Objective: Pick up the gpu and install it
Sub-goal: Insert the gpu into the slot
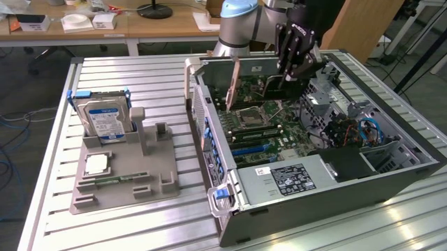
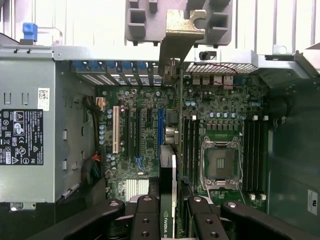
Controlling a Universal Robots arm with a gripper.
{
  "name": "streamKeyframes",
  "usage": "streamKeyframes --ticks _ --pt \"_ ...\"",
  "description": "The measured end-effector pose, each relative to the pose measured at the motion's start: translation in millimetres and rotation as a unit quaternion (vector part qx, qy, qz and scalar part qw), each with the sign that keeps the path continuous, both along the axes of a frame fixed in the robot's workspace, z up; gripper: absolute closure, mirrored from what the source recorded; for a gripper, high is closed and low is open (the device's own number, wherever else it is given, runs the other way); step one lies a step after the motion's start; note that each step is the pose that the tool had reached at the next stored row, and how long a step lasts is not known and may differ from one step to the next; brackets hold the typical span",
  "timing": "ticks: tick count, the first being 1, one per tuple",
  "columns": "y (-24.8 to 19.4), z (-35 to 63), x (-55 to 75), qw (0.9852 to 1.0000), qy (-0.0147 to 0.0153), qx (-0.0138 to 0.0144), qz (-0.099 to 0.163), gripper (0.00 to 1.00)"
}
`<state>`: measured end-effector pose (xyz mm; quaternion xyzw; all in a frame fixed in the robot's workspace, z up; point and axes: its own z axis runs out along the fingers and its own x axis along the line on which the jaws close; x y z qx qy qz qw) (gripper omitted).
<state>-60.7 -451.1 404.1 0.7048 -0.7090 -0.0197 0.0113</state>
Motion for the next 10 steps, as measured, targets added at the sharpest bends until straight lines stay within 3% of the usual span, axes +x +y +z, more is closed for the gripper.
streamKeyframes --ticks 10 --pt "0.0 -3.7 0.0 1.0000 0.0000 0.0000 0.000 0.74"
